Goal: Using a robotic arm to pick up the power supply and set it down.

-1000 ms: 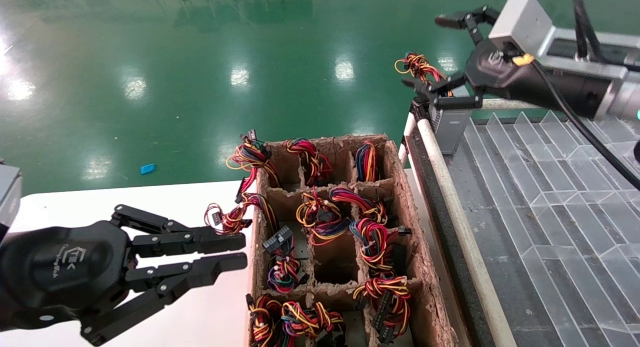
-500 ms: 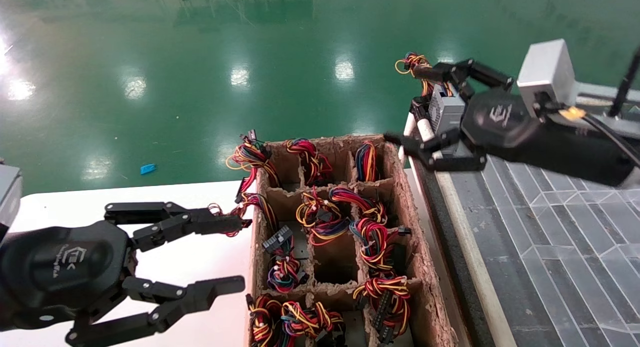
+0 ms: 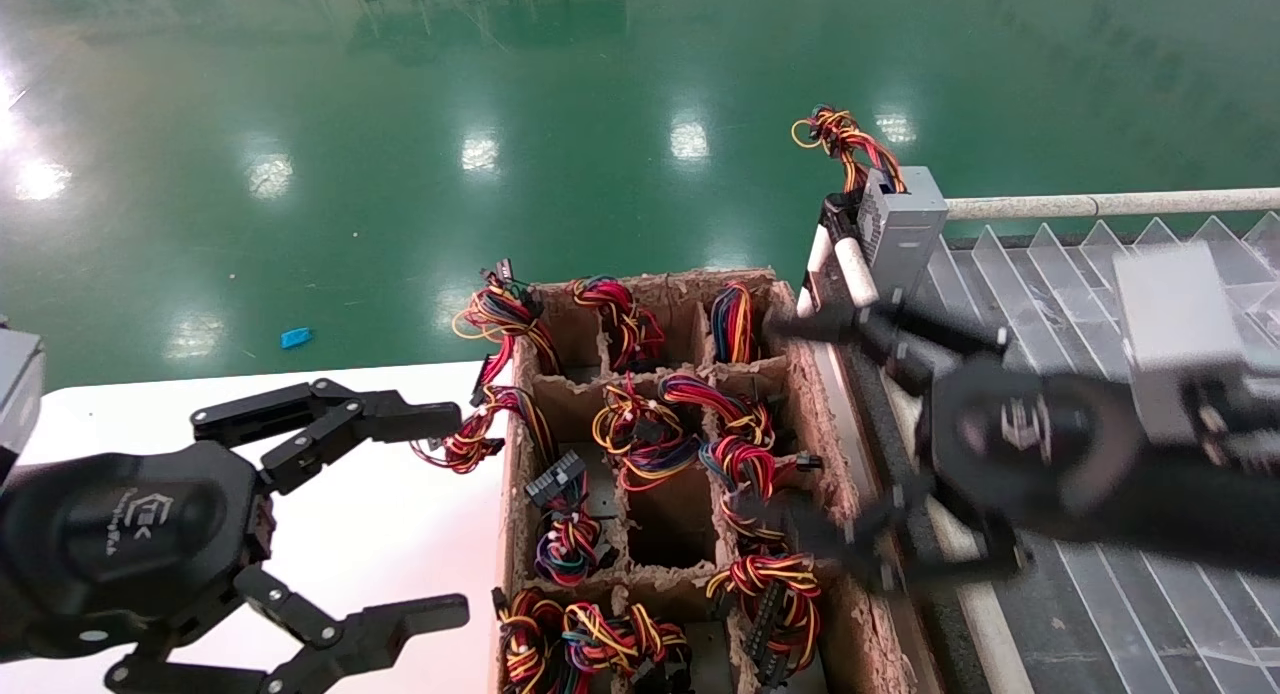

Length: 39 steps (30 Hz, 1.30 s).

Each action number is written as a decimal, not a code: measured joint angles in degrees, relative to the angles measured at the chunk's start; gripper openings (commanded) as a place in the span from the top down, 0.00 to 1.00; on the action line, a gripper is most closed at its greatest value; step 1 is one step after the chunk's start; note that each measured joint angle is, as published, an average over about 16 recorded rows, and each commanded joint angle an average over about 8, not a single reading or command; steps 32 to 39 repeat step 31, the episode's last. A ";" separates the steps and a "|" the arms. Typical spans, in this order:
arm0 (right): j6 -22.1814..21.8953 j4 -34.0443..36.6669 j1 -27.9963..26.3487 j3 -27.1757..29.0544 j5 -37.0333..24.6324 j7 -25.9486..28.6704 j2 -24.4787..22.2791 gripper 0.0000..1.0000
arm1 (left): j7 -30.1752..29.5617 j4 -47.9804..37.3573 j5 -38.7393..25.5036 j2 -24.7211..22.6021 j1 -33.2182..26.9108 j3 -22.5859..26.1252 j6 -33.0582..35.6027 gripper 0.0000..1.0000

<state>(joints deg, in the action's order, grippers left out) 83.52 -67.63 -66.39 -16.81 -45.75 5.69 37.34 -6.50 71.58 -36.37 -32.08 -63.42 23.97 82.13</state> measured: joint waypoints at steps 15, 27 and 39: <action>2.78 -7.53 6.12 1.07 5.03 5.79 -2.94 0.00 | 0.00 -0.01 0.00 0.00 0.01 -0.01 -0.02 0.00; 2.38 -6.45 5.27 0.93 4.29 5.21 -2.54 0.00 | 0.00 -0.01 0.00 0.00 0.01 -0.01 -0.02 0.00; 2.33 -6.31 5.16 0.90 4.18 5.13 -2.48 0.00 | 0.00 -0.01 0.00 0.00 0.01 -0.01 -0.02 0.00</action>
